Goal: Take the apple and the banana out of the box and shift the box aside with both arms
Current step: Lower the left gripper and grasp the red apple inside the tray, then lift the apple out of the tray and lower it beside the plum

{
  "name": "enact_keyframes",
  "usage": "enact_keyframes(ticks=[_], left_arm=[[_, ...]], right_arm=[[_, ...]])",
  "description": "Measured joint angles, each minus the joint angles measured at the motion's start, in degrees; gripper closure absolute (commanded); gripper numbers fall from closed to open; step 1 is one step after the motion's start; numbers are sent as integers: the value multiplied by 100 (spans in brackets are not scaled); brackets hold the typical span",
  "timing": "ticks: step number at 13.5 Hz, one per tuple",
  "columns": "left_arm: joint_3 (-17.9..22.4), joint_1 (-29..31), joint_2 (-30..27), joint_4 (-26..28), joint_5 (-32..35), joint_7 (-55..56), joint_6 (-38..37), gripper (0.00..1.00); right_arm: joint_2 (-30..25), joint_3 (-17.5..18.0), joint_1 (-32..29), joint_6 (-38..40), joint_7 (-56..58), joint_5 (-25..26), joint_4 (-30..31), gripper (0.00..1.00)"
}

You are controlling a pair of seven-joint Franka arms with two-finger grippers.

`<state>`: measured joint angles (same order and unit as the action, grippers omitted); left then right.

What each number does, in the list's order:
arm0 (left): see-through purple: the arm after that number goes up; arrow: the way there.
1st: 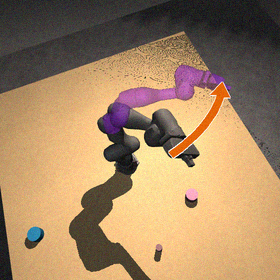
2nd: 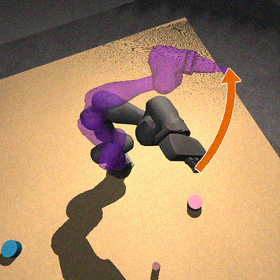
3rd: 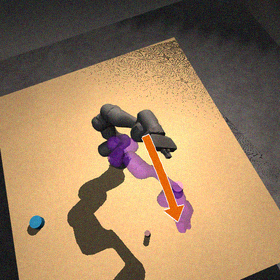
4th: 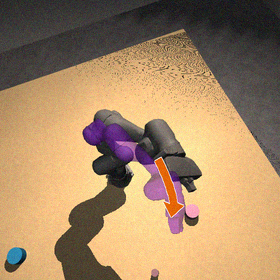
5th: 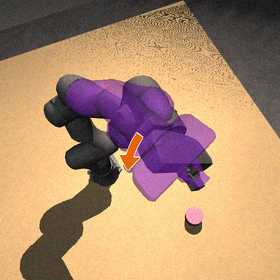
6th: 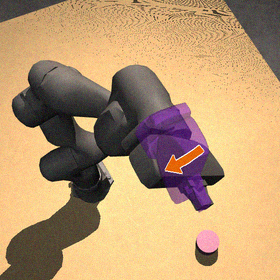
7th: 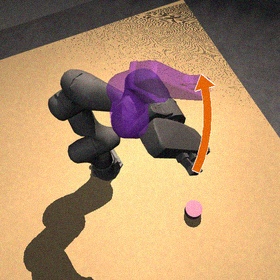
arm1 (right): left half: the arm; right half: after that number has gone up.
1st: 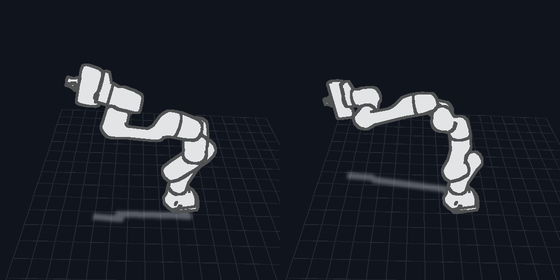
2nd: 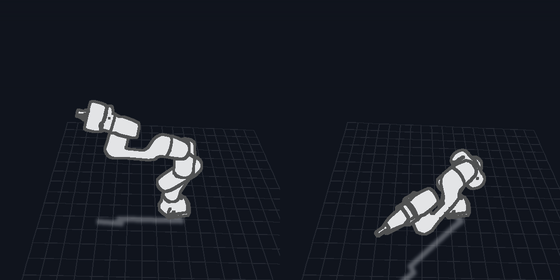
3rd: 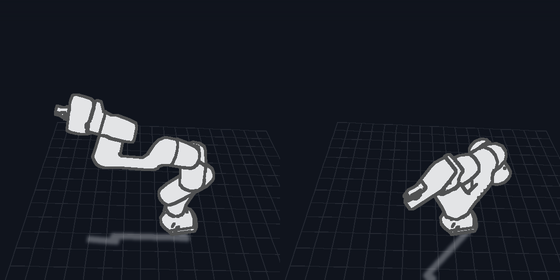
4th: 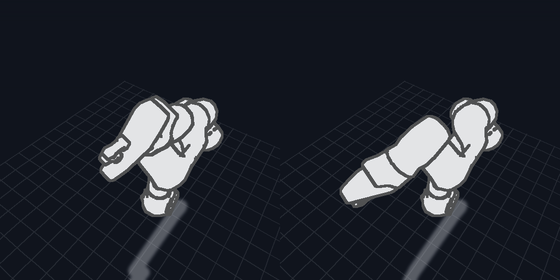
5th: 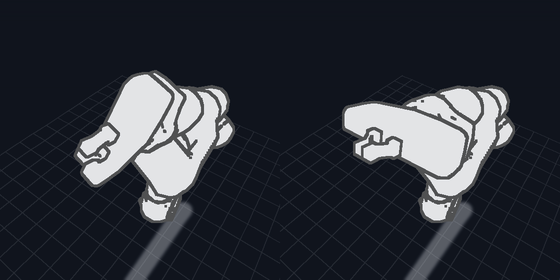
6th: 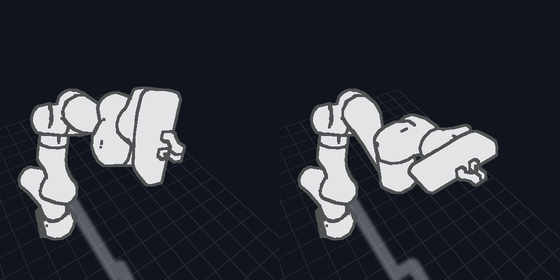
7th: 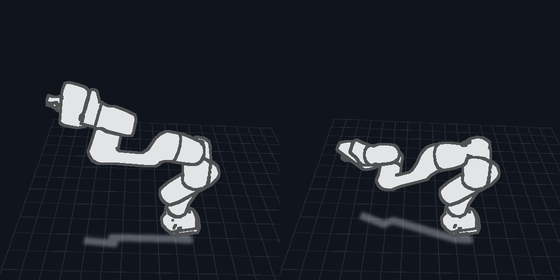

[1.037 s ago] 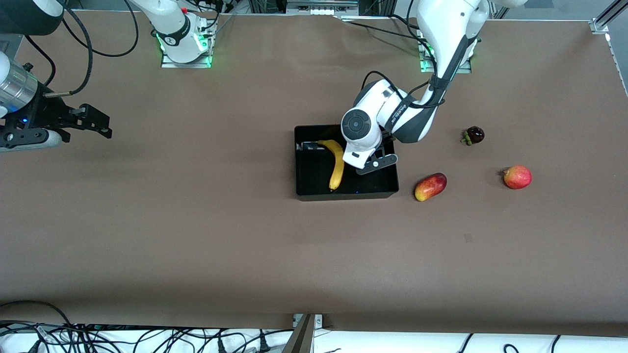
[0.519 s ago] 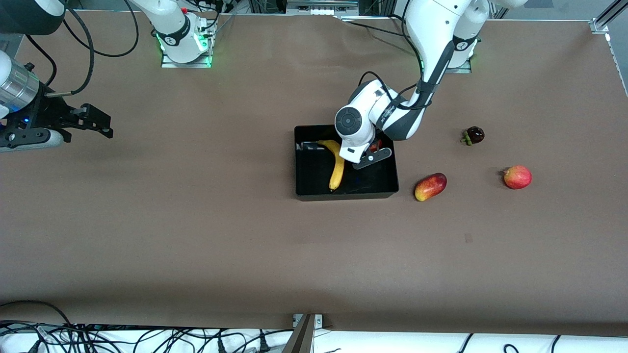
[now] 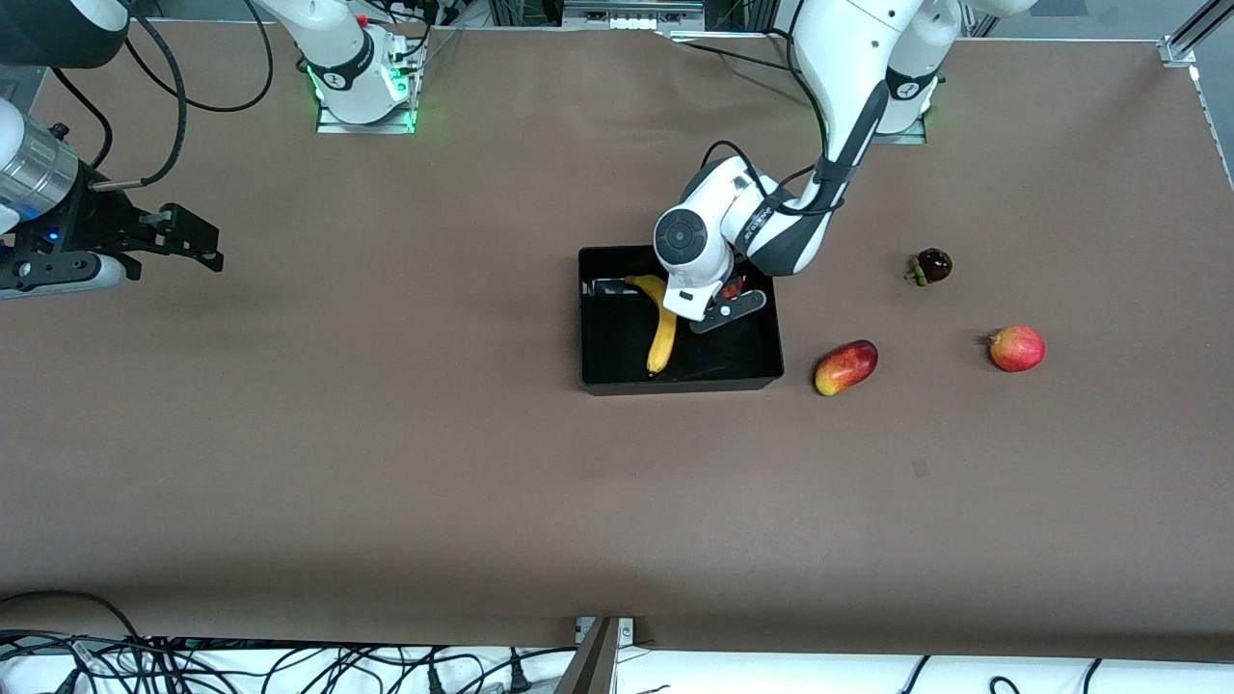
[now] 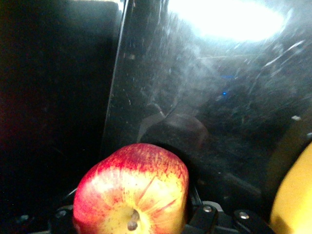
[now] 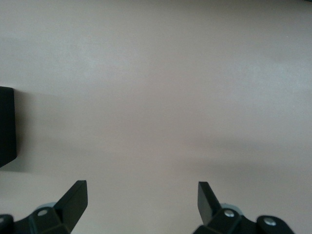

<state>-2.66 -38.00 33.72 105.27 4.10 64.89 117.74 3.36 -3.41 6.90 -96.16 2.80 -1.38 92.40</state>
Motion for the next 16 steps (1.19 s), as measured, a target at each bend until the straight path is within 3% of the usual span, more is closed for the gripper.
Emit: enact_keyframes(ticks=[2,5,7,9,11,13,16], left_arm=[[22,30,-147,-275,0,0,-406,81],[51,212,-468,-1084,1,-72,-1731,81],[92,580,-601,-1558,14,-761,-2599,80],[137,1301,-647,-1659,28,-1957,-2968,70],[147,2105,-635,-1508,28,-3233,-3106,69],[140,2598,-642,-1025,28,-4120,-2945,68],[124,2982,-817,337,29,-4993,-1435,64]], right_arm=[[0,0,0,0,0,0,-1,0],[0,0,0,3,0,0,-2,0],[0,0,0,6,0,0,-2,0],[1,-2,-2,16,0,0,-2,0],[3,-4,-2,27,0,0,-2,0],[5,-5,-2,42,0,0,-2,0],[6,-5,-2,51,0,0,-2,0]])
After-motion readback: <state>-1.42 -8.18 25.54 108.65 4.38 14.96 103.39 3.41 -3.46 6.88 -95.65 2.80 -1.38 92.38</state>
